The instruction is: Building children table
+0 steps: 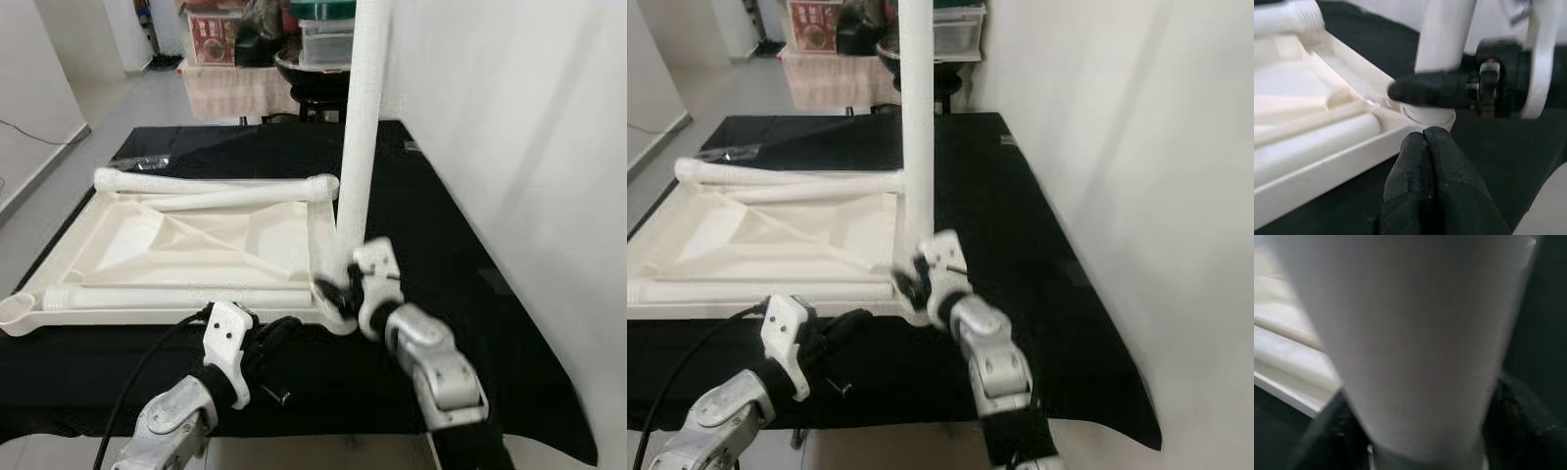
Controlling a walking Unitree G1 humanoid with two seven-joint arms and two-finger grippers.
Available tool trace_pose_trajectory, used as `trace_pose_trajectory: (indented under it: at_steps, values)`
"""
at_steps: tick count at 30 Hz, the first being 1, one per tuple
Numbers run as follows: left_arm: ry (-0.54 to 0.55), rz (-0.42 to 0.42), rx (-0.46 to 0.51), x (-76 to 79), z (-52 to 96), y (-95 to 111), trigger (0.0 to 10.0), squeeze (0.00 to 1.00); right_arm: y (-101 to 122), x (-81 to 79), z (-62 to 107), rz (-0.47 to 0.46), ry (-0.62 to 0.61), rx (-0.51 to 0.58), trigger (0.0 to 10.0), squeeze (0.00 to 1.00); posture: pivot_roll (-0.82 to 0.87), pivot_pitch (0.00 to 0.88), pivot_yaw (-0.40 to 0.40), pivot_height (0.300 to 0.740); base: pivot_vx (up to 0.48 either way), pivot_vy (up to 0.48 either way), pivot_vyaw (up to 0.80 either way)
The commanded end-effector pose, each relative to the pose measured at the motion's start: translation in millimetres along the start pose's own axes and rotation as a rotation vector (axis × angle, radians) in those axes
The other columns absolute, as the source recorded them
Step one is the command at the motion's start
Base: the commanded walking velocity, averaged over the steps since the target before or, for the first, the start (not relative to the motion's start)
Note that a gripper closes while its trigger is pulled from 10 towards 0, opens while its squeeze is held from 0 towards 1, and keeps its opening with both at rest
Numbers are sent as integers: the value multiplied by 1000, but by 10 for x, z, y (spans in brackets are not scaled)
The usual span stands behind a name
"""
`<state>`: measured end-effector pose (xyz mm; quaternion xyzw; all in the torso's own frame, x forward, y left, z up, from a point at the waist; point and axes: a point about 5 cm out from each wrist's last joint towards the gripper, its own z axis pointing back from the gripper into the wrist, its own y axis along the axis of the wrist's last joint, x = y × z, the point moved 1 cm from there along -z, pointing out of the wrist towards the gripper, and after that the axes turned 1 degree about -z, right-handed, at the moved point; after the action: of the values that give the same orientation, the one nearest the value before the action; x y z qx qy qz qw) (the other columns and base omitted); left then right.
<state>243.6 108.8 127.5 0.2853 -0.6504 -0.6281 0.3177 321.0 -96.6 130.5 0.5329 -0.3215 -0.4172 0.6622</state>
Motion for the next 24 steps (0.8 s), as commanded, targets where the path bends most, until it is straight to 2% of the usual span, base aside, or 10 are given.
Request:
trace_pose_trajectory:
  at_steps: [1,3,4,5,7,12,17,21,22,24]
  values:
    - [5,-15,-5,-19,-7,-9,10000,0,147,-22,-9,-50,91,70,10000,1000,17,50,-13,740,0,0,0]
    - [4,-16,-6,-17,-12,-14,10000,0,260,-43,-14,-59,188,123,10000,1000,16,44,-12,740,0,0,0]
    - [3,-17,-7,-14,-16,-18,10000,0,356,-48,-9,-44,264,165,10000,255,17,42,-13,740,0,0,0]
    - [3,-20,-8,-10,-21,-22,10000,0,439,-59,10,-24,351,195,10000,0,24,40,-17,740,0,0,0]
    - [3,-25,-8,-5,-27,-24,10000,0,530,-56,54,23,494,220,10000,0,25,36,-18,740,0,0,0]
    - [5,-28,-7,3,-35,-25,10000,0,550,10,96,125,674,211,10000,0,35,37,-18,740,0,0,0]
    - [5,-27,-5,19,-40,-24,10000,0,619,161,-20,198,709,173,10000,0,42,43,-24,740,0,0,0]
    - [4,-28,-4,27,-40,-25,10000,0,693,201,-72,172,724,186,9569,0,49,44,-28,740,0,0,0]
    - [4,-30,-4,30,-39,-24,10000,0,734,216,-81,152,742,200,0,0,53,47,-27,740,0,0,0]
    - [6,-31,-4,34,-36,-24,10000,0,772,235,-81,137,762,212,0,0,56,50,-27,740,0,0,0]
